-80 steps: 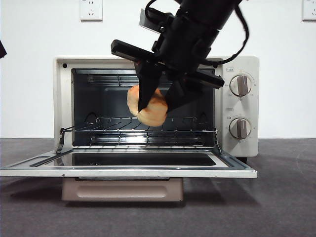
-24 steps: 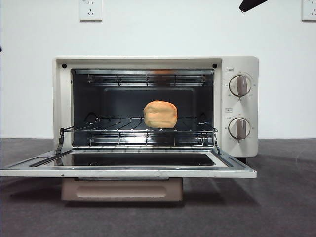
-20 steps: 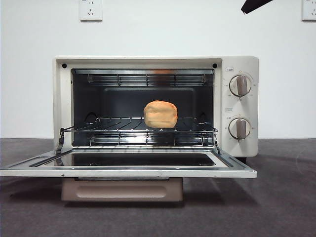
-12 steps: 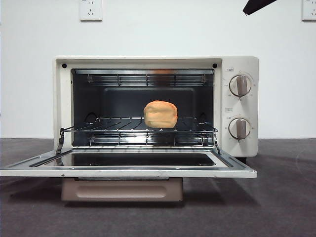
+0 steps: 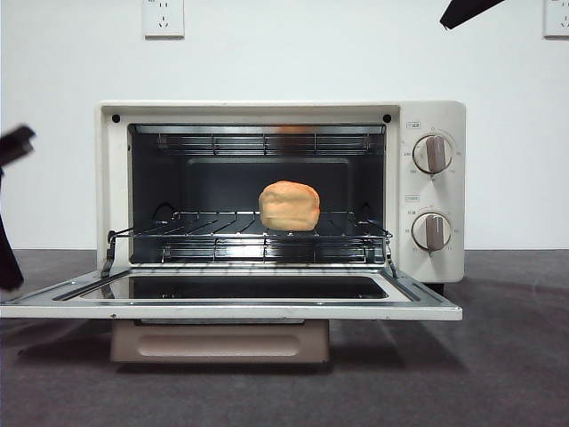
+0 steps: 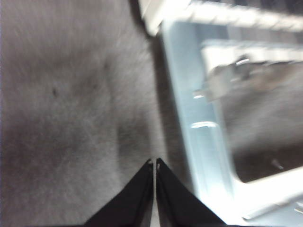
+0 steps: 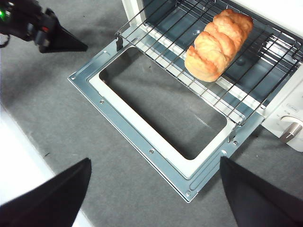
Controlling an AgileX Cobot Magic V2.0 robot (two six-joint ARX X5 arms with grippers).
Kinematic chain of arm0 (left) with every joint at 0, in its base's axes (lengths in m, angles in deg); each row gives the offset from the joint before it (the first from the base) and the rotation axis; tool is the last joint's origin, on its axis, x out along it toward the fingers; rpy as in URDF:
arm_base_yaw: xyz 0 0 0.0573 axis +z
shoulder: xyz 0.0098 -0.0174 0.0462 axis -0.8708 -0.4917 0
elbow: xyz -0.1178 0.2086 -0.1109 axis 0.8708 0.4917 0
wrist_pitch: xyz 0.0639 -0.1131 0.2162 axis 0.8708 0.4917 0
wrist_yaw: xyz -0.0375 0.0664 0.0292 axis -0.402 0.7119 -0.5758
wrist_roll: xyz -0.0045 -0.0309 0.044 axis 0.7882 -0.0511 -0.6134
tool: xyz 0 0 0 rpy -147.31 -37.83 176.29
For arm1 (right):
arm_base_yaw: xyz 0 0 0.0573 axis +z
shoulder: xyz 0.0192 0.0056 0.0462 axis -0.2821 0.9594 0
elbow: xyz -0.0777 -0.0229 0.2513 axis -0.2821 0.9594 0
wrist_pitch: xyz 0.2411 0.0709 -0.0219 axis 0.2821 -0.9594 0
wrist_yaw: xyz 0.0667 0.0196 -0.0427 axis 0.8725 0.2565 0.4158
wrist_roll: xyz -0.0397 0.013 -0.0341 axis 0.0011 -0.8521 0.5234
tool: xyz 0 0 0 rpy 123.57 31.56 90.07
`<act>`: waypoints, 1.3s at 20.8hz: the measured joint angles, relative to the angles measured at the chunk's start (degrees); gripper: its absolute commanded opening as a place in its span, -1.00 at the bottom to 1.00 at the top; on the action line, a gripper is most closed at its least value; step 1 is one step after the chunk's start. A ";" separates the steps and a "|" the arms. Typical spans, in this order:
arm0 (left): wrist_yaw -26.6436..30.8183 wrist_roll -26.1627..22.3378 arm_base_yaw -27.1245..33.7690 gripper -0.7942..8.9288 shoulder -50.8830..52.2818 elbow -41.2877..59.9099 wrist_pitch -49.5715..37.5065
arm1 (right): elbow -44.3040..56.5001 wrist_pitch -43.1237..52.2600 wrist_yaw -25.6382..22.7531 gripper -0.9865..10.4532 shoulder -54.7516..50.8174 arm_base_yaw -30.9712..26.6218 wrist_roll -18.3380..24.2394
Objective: The left arm flap open the oven, the right arm pick bread and place it into oven, the left arm flap close the oven
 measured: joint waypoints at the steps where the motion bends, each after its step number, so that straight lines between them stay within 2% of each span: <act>1: -0.42 -0.09 0.15 -0.81 -1.46 0.02 -0.79 | 0.00 0.00 0.00 -0.07 0.00 0.00 0.00; 11: -6.75 -0.61 0.39 -0.81 -12.24 0.11 -8.22 | 0.00 0.02 0.00 -0.07 0.00 0.00 0.00; 13: -9.49 -0.63 0.42 -0.81 -13.27 0.11 -8.39 | 0.00 0.04 0.00 -0.07 0.00 0.00 0.00; 17: -14.53 -0.79 1.11 -0.81 -14.14 0.52 -10.08 | 0.00 0.04 0.00 -0.07 0.00 0.00 0.00; 22: -17.22 0.11 2.29 -0.81 -14.32 0.68 -11.45 | 0.00 0.04 0.00 -0.07 0.00 0.00 0.00; 27: -21.51 2.91 4.83 -0.81 -13.44 0.74 -15.50 | 0.00 0.04 0.00 -0.07 0.00 0.00 0.00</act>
